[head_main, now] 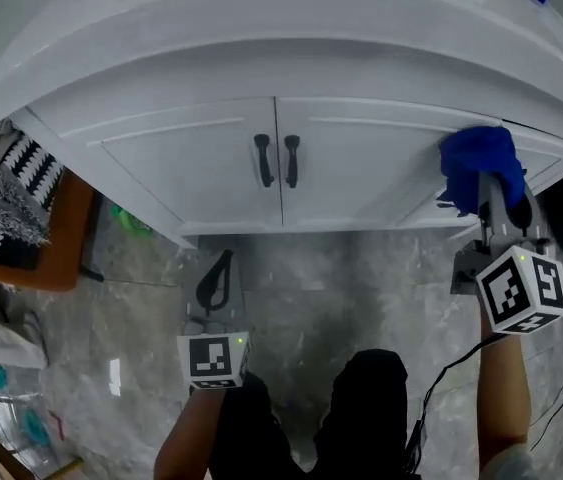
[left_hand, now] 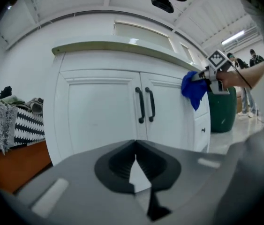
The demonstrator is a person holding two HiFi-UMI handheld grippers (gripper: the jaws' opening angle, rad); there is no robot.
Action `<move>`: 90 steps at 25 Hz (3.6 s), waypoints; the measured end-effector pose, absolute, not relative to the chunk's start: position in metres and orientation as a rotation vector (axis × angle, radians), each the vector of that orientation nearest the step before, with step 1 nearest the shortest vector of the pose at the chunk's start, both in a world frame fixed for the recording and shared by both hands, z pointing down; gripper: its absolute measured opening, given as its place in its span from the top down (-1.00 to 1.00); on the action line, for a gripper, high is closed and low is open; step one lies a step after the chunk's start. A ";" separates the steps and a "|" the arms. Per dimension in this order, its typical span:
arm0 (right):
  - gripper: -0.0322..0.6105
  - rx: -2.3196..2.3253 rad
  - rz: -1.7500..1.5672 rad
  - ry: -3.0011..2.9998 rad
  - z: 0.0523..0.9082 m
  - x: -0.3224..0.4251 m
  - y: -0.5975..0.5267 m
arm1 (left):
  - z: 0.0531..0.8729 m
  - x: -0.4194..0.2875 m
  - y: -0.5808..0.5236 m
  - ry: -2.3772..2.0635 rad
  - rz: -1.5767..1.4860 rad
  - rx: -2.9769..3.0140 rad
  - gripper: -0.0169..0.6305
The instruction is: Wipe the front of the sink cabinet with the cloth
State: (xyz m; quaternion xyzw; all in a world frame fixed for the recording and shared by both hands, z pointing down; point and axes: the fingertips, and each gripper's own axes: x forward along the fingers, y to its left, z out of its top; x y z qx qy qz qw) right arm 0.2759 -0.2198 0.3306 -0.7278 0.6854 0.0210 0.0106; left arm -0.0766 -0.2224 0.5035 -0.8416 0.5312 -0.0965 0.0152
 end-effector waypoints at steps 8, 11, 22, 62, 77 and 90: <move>0.72 -2.376 0.072 1.950 0.340 0.303 -0.245 | 0.559 -0.102 -0.239 1.735 -0.269 -2.589 0.91; 0.72 -2.434 0.100 1.899 0.341 0.298 -0.250 | 0.567 -0.097 -0.241 1.715 -0.273 -2.597 0.91; 0.73 -2.322 0.050 1.919 0.354 0.227 -0.264 | 0.562 -0.103 -0.245 1.688 -0.235 -2.534 0.91; 0.72 -1.702 0.119 2.627 0.328 -0.199 -0.339 | 0.551 -0.200 -0.225 2.037 -0.114 -2.396 0.91; 0.72 -1.786 -0.018 2.746 0.389 -0.153 -0.341 | 0.561 -0.190 -0.238 2.005 -0.127 -2.437 0.91; 0.73 -2.036 0.002 2.529 0.373 -0.019 -0.312 | 0.565 -0.145 -0.249 1.891 -0.178 -2.480 0.91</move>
